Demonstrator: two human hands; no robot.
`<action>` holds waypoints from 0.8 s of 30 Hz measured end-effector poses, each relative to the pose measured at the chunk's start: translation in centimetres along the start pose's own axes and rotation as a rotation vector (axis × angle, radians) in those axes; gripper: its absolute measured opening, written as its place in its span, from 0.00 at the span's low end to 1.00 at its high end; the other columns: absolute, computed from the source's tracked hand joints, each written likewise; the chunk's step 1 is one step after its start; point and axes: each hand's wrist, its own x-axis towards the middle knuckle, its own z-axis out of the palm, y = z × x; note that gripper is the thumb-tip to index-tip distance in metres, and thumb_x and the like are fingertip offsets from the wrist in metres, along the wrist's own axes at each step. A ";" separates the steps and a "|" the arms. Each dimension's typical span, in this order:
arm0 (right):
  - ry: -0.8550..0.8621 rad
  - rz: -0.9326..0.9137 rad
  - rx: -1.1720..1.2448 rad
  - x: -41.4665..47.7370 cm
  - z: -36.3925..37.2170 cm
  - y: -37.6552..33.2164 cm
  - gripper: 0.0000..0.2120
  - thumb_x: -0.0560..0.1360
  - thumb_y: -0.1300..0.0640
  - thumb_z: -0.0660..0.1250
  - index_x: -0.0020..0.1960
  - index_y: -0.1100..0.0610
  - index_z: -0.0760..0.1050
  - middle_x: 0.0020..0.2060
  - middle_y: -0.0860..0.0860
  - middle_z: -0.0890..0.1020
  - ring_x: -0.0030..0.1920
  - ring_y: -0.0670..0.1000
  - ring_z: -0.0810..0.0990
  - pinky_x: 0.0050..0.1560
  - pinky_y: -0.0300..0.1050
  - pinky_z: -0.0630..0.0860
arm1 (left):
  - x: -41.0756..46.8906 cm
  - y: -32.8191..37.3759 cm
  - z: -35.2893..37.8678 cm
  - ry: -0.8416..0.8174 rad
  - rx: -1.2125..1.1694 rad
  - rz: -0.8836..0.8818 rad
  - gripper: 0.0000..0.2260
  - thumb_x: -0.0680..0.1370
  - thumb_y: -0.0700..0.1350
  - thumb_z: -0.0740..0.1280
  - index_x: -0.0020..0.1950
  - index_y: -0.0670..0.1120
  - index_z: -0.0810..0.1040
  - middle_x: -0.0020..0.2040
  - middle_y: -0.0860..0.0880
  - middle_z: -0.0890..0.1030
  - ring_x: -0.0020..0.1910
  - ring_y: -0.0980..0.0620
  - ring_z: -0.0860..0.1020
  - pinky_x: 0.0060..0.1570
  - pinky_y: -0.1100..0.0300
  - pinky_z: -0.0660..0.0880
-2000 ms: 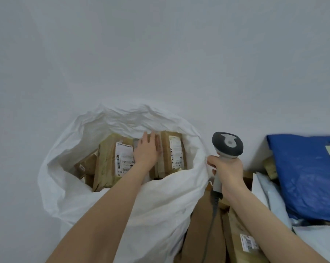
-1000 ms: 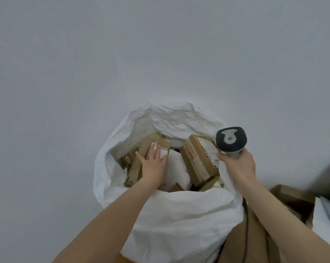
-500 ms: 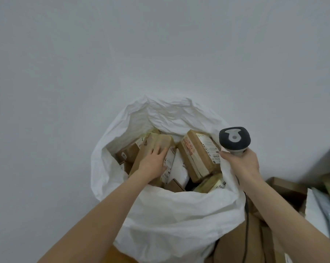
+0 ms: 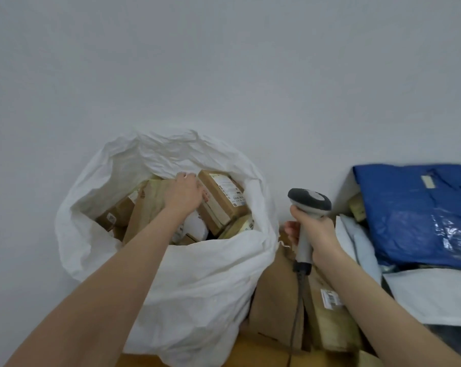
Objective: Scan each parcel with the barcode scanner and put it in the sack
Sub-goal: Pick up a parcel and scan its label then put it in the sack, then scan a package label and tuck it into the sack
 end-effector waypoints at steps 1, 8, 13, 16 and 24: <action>0.013 0.011 0.014 -0.3 -1.0 0.2 0.11 0.73 0.54 0.73 0.45 0.63 0.78 0.34 0.57 0.85 0.28 0.51 0.80 0.34 0.45 0.78 | -0.2 2.1 -0.3 0.047 -0.038 0.038 0.22 0.82 0.52 0.59 0.72 0.42 0.66 0.71 0.41 0.66 0.68 0.41 0.68 0.64 0.48 0.69; 0.105 0.051 0.087 -1.5 -8.3 0.7 0.10 0.74 0.54 0.73 0.44 0.60 0.78 0.30 0.56 0.84 0.24 0.48 0.79 0.26 0.40 0.78 | -3.6 17.4 0.6 0.158 -0.155 0.382 0.20 0.80 0.48 0.61 0.72 0.46 0.66 0.71 0.45 0.66 0.69 0.46 0.66 0.60 0.51 0.70; 0.186 0.049 0.101 -1.5 -12.9 0.1 0.11 0.73 0.52 0.74 0.47 0.58 0.76 0.29 0.54 0.84 0.25 0.47 0.79 0.28 0.39 0.76 | -7.5 25.3 5.6 -0.034 -0.272 0.472 0.22 0.79 0.46 0.62 0.73 0.47 0.65 0.71 0.47 0.67 0.68 0.48 0.67 0.59 0.53 0.70; 0.217 0.010 0.201 -0.9 -15.9 -1.4 0.10 0.75 0.55 0.72 0.43 0.61 0.76 0.25 0.53 0.82 0.21 0.46 0.76 0.24 0.37 0.74 | -8.8 29.1 9.1 -0.310 -0.484 0.355 0.25 0.79 0.48 0.65 0.74 0.45 0.64 0.72 0.45 0.68 0.68 0.47 0.69 0.63 0.55 0.68; 0.299 0.028 0.453 1.7 -24.4 -4.5 0.06 0.77 0.55 0.69 0.48 0.57 0.76 0.25 0.53 0.80 0.21 0.45 0.75 0.24 0.36 0.73 | -6.3 37.2 16.4 -0.563 -1.093 -0.049 0.29 0.73 0.46 0.75 0.69 0.39 0.68 0.59 0.52 0.75 0.48 0.56 0.72 0.28 0.78 0.68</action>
